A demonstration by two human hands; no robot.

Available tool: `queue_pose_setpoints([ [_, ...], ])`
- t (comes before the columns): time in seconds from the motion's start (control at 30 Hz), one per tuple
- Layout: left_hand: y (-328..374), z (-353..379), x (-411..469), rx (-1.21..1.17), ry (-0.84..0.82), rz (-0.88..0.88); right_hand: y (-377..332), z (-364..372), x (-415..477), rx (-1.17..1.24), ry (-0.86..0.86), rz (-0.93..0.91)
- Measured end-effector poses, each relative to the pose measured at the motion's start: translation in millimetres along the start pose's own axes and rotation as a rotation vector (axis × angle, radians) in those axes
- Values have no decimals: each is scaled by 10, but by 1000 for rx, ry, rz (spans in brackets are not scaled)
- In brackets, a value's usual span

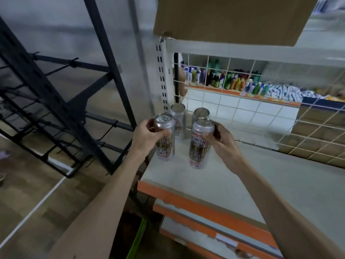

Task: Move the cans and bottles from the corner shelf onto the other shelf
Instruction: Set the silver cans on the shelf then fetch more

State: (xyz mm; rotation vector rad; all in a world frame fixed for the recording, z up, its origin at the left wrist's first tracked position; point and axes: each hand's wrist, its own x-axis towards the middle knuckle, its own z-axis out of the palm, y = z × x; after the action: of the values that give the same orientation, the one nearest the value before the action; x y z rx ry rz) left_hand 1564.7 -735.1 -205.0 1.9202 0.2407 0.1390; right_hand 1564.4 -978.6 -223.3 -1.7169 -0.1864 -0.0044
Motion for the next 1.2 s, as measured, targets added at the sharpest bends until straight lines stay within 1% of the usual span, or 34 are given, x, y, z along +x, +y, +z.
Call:
queue_pose_setpoints([
  [0.2,-220,18,151,-88,-91,-15,238,165,24,-7,29,14],
  [0.37,-343,146,233,-154,-108,56,379,252,53,4,65,-18],
  [0.5,-472,193,318,-164,-138,45,428,317,75,44,61,-15],
  [0.6,-505,212,344,-189,-111,42,479,345,116,76,58,-26],
  [0.83,-540,186,357,-202,-98,46,504,407,217,79,33,-46],
  [1.07,-550,151,296,-193,-133,40,526,366,192,64,-12,-48],
  [1.2,-555,150,287,-198,-142,41,471,258,166,27,-95,-51],
])
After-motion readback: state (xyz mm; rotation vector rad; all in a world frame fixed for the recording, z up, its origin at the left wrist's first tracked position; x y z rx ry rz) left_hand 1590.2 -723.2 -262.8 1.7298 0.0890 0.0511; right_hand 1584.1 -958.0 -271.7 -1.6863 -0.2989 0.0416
